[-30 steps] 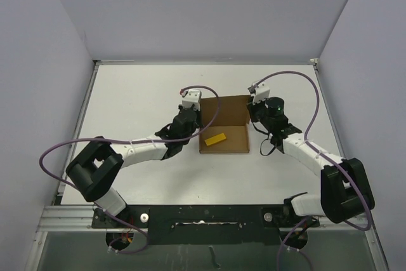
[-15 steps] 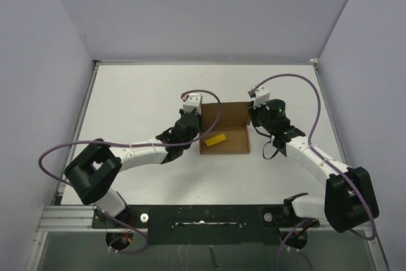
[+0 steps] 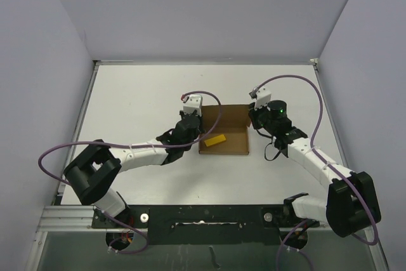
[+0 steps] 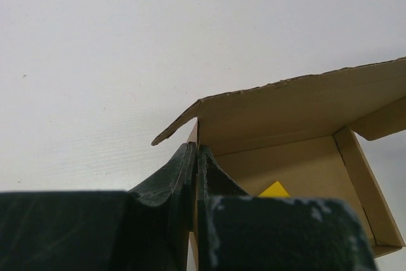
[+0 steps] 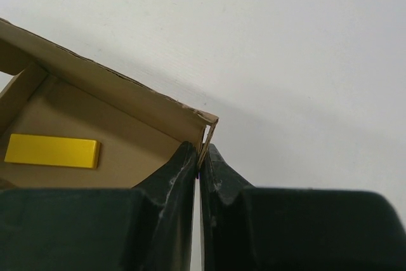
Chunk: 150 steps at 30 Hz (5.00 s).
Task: Fold the paper box
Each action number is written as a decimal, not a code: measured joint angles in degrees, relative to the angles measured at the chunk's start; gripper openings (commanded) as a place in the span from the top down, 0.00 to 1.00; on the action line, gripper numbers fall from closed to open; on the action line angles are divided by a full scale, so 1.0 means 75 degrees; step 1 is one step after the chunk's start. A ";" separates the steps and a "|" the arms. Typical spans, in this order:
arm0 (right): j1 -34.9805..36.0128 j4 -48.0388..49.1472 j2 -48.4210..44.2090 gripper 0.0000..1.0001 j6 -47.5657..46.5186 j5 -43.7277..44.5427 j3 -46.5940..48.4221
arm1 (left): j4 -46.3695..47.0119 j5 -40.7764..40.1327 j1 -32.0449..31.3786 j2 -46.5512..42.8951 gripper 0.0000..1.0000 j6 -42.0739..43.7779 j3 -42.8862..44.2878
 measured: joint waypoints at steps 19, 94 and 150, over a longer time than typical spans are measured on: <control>0.0501 0.1134 0.1183 1.00 -0.0650 0.0533 0.0609 | -0.0405 0.0187 0.0592 -0.0006 1.00 0.0388 0.0213; 0.0495 -0.0236 0.1099 0.89 0.1215 0.0050 0.0950 | -0.0962 0.0050 0.0388 -0.0201 1.00 0.0198 0.0012; 0.0874 -0.1131 0.1848 0.75 0.1134 -0.0020 0.1880 | -0.2530 0.0452 0.0490 -0.0583 1.00 0.0396 0.0125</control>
